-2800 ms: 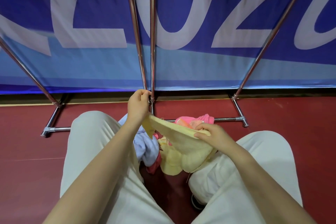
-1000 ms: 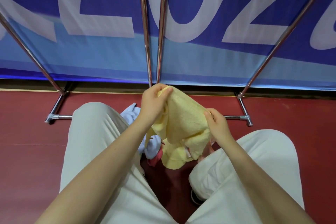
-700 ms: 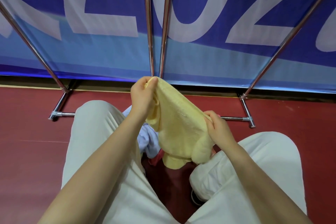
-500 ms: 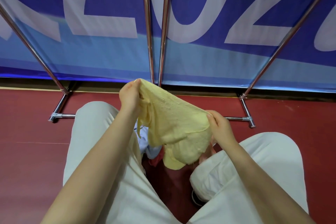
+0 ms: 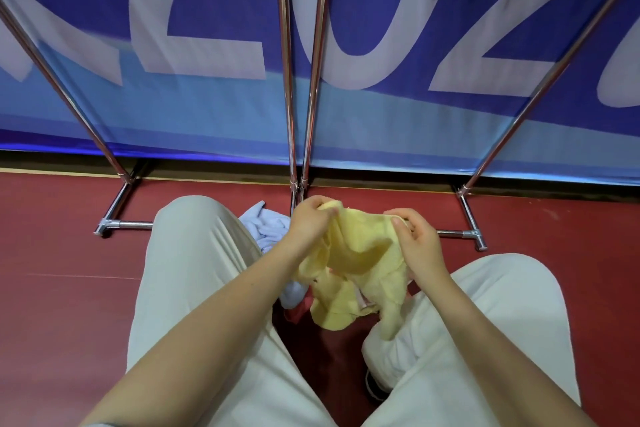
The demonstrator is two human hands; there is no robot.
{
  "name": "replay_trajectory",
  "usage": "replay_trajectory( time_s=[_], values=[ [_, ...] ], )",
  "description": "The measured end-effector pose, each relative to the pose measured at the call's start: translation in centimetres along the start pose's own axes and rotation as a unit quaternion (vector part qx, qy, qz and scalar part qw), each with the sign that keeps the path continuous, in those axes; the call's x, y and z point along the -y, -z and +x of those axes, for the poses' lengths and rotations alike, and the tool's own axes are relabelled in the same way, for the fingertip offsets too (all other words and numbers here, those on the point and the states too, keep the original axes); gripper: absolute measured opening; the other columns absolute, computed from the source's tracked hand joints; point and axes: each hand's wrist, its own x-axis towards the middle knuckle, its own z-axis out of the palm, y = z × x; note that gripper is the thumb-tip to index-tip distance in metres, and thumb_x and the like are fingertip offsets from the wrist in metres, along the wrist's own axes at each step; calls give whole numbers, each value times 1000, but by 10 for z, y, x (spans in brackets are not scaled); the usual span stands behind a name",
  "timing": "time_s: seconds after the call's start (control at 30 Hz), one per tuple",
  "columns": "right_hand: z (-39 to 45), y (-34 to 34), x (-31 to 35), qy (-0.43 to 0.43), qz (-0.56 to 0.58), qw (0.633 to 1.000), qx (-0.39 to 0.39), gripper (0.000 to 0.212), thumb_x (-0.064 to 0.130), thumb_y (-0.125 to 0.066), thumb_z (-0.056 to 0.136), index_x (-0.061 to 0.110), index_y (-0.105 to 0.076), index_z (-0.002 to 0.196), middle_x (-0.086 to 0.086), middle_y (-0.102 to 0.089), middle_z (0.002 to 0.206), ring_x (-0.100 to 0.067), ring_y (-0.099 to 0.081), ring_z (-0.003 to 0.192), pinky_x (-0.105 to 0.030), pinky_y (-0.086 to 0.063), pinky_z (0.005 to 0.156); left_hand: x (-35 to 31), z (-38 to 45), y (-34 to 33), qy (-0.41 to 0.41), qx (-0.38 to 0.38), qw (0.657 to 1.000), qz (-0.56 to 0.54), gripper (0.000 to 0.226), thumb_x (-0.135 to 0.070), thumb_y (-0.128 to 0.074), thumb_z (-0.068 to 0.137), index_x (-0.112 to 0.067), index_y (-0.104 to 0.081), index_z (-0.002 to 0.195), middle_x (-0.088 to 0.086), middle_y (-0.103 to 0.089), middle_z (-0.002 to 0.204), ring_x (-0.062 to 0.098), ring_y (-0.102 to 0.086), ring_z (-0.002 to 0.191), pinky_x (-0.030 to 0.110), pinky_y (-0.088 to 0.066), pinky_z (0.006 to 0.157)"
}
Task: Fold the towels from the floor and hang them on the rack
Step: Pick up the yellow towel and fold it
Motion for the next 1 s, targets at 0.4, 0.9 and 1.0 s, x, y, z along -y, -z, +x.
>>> replay_trajectory(
  time_s=[0.4, 0.9, 1.0],
  values=[
    [6, -1, 11, 13, 30, 999, -9, 19, 31, -47, 89, 39, -65, 89, 17, -68, 95, -12, -62, 98, -60, -37, 100, 10, -9, -47, -149, 142, 971, 120, 27, -22, -42, 102, -20, -68, 108, -4, -66, 108, 9, -55, 105, 25, -39, 95],
    [15, 0, -7, -63, -69, 995, 30, 13, 35, -50, 88, 35, -64, 89, 15, -66, 85, -15, -57, 100, -29, -44, 91, 6, -7, -35, -97, 107, 989, 21, 30, -20, -60, 94, -22, -52, 65, -17, -47, 50, -3, -40, 48, 20, -34, 53],
    [11, -6, -7, -46, -131, 984, 108, 19, 13, -49, 96, 17, -66, 104, 16, -58, 80, 3, -55, 77, -17, -42, 71, -1, -6, -26, -115, 84, 990, 16, 30, -19, -61, 93, -18, -50, 65, -11, -43, 55, 3, -37, 49, 21, -33, 52]
  ],
)
